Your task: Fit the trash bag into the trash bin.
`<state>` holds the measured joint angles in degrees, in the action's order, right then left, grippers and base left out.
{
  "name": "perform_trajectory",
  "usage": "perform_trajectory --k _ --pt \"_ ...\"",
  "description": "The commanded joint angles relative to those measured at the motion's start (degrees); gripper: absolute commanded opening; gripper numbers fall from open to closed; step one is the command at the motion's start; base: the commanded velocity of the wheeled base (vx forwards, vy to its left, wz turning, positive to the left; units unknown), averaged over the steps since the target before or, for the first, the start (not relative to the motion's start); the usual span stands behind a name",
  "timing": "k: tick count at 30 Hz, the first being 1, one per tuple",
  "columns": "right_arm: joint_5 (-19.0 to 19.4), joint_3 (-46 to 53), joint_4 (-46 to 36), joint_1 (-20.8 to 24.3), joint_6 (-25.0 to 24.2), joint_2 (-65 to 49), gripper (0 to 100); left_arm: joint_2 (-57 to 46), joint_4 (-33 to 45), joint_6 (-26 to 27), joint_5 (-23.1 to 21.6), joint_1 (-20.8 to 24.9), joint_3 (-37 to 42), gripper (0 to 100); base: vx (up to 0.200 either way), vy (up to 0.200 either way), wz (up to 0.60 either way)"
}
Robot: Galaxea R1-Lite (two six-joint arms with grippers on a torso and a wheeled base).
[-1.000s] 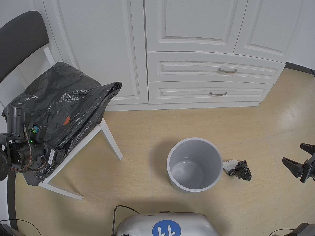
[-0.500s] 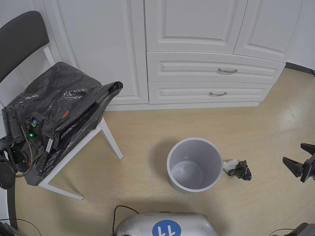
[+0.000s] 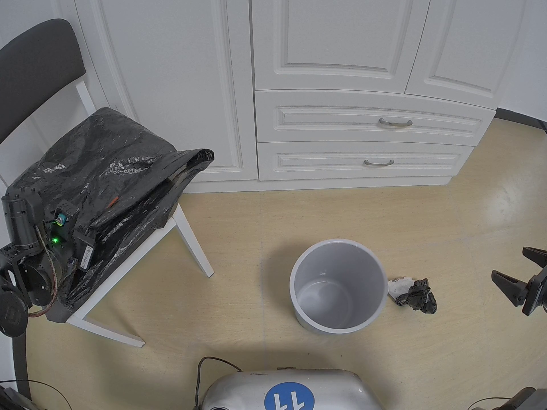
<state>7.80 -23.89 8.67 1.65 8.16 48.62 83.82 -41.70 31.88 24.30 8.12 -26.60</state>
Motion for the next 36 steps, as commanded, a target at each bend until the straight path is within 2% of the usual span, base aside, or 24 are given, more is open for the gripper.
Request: perform_trajectory --k 1,6,9,13,15,18,22,26,30,36 --pt "0.0 0.0 0.0 0.0 0.0 0.0 100 -0.6 -0.5 -0.2 0.0 0.9 0.0 0 0.000 0.000 0.00" --pt "0.2 0.0 0.1 0.1 0.0 0.1 100 -0.7 -4.9 -0.6 -0.4 2.3 0.9 0 0.000 0.000 0.00" --pt "0.2 0.2 0.1 0.1 0.3 -0.1 100 -0.6 -12.3 -0.5 -1.1 4.4 3.0 0 0.000 0.000 0.00" --pt "0.2 0.3 0.0 0.3 0.5 -0.5 100 -0.7 -18.7 -1.4 -1.4 5.2 5.1 0 0.000 0.000 0.00" --pt "0.1 0.3 0.0 0.4 0.5 -0.5 100 -0.7 -20.3 -3.2 -1.4 5.2 5.9 0 0.000 0.000 0.00" --pt "-0.3 0.3 -0.1 0.4 0.5 -0.3 100 -1.6 -21.6 -11.8 -1.2 5.3 9.2 0 0.000 0.000 0.00" --pt "-0.4 -0.2 0.0 0.4 0.5 0.0 100 -1.9 -21.0 -18.3 -1.3 5.7 10.4 0 0.000 0.000 0.00" --pt "-0.5 -0.6 -0.1 0.1 0.5 0.3 100 -0.2 -21.0 -22.6 -1.2 6.6 7.5 0 0.000 0.000 0.00" --pt "-0.5 -0.8 -0.1 0.1 0.4 0.3 100 0.3 -21.0 -26.3 -1.4 7.1 8.8 0 0.000 0.000 0.00" --pt "-0.5 -0.7 -0.4 0.2 0.5 0.0 100 -0.4 -21.6 -27.7 -1.8 6.9 10.8 0 0.000 0.000 0.00"
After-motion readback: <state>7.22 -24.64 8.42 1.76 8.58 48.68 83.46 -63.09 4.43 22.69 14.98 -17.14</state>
